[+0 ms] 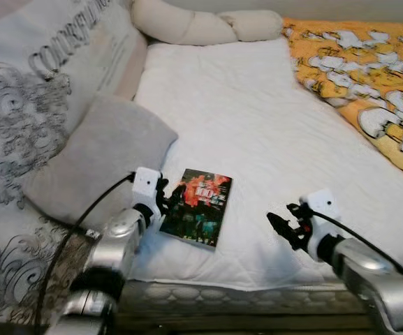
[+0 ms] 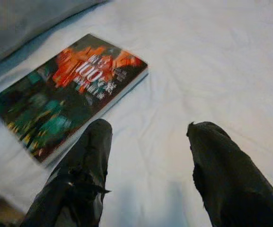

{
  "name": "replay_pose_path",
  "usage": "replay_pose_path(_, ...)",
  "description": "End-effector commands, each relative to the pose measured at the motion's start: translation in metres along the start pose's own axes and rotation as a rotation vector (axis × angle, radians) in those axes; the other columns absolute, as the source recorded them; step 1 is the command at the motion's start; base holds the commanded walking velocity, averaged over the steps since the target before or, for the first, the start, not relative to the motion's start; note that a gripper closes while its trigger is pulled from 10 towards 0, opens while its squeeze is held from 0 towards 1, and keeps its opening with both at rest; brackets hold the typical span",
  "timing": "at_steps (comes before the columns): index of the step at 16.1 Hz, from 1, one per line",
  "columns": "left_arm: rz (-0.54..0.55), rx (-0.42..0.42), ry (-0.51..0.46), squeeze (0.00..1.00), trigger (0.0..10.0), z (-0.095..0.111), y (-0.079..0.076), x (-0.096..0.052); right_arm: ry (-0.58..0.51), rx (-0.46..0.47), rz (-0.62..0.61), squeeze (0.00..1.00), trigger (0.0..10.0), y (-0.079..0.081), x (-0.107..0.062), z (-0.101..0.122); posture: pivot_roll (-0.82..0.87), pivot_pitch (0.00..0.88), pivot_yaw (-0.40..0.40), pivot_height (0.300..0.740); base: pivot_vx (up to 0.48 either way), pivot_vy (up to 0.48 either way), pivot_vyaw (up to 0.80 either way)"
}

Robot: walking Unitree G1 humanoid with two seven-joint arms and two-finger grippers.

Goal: Clean up the room

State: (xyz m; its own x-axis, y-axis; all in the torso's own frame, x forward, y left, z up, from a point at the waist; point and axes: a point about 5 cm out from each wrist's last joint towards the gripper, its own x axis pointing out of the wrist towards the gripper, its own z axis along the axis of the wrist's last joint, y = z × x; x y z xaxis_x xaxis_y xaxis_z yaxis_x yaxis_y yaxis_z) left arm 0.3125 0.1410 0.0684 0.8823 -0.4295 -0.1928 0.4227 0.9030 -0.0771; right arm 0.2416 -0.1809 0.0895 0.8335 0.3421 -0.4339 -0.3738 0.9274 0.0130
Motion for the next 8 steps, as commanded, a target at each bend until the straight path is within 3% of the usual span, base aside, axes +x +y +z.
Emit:
replay_pose_path(1, -0.01, 0.011, -0.053, 0.0, 10.0, 0.017, -0.003, 0.001, -0.027, -0.014, -0.028, 0.0, 10.0, -0.002, 0.002, 0.004, -0.1, 0.0, 0.062, 0.74, 0.0, 0.0, 0.0)
replay_pose_path(4, 0.125, 0.003, -0.137, 0.0, 10.0, 0.028, -0.006, -0.021, -0.087, 0.026, -0.116, 0.0, 10.0, -0.003, 0.007, 0.002, -0.06, 0.0, 0.047, 0.74, 0.0, 0.0, 0.0)
replay_pose_path(6, 0.213, -0.002, -0.134, 0.0, 10.0, 0.029, -0.003, -0.031, -0.114, 0.052, -0.151, 0.0, 10.0, -0.003, 0.009, 0.0, -0.04, 0.0, 0.038, 0.74, 0.0, -0.467, 0.0)
replay_pose_path(8, 0.269, 0.051, -0.117, 0.0, 10.0, 0.028, 0.004, -0.043, -0.137, 0.071, -0.176, 0.0, 10.0, 0.0, 0.011, -0.003, -0.02, 0.0, 0.027, 0.74, 0.0, -0.48, 0.0)
